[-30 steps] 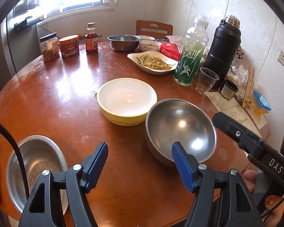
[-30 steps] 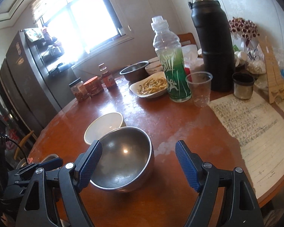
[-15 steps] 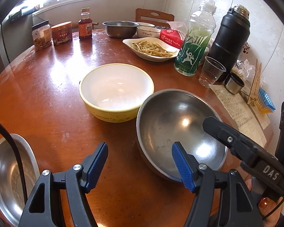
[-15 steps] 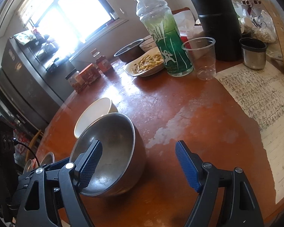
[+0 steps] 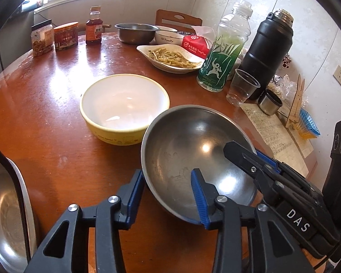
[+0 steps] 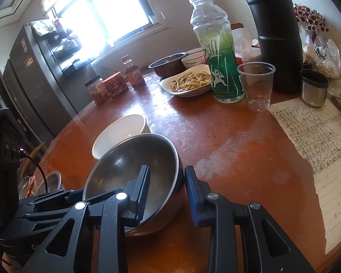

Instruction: Organize plates and bowls

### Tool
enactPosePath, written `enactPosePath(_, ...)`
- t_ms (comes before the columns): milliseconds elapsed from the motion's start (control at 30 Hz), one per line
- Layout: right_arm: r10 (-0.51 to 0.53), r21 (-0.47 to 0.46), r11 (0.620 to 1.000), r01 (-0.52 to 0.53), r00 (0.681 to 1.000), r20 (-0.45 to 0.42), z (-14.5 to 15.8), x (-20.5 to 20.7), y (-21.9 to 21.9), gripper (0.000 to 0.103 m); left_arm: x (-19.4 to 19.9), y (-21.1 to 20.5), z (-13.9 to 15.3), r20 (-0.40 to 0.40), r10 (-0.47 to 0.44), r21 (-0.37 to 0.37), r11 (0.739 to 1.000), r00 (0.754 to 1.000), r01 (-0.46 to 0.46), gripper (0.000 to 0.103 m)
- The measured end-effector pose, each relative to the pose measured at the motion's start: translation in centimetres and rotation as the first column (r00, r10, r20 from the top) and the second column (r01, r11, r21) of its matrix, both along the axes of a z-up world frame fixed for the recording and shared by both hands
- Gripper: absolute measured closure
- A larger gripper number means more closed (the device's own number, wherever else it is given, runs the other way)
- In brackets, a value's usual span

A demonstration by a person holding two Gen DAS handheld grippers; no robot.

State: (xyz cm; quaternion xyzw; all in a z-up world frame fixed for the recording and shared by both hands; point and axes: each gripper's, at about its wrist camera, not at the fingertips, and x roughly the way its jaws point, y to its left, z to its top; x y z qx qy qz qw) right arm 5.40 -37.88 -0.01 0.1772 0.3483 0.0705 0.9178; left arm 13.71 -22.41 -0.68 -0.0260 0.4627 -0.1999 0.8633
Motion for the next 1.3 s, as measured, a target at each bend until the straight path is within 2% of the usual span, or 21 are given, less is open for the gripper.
enactPosePath(667, 0.092, 0.035, 0.995, -0.095, 0.992, 0.084, 4.2, -0.2, 4.3, 0.07, -2.2, 6.2, 4.0, 0.067, 0.088, -0.066, 0.994, 0.994, -0.084, 0.061)
enactPosePath(1300, 0.278, 0.001, 0.96, -0.28, 0.953, 0.122, 7.4, -1.5, 15.3, 0.07, -7.1, 16.9, 6.5, 0.12, 0.234, -0.079, 0.971, 0.965, -0.225, 0.061)
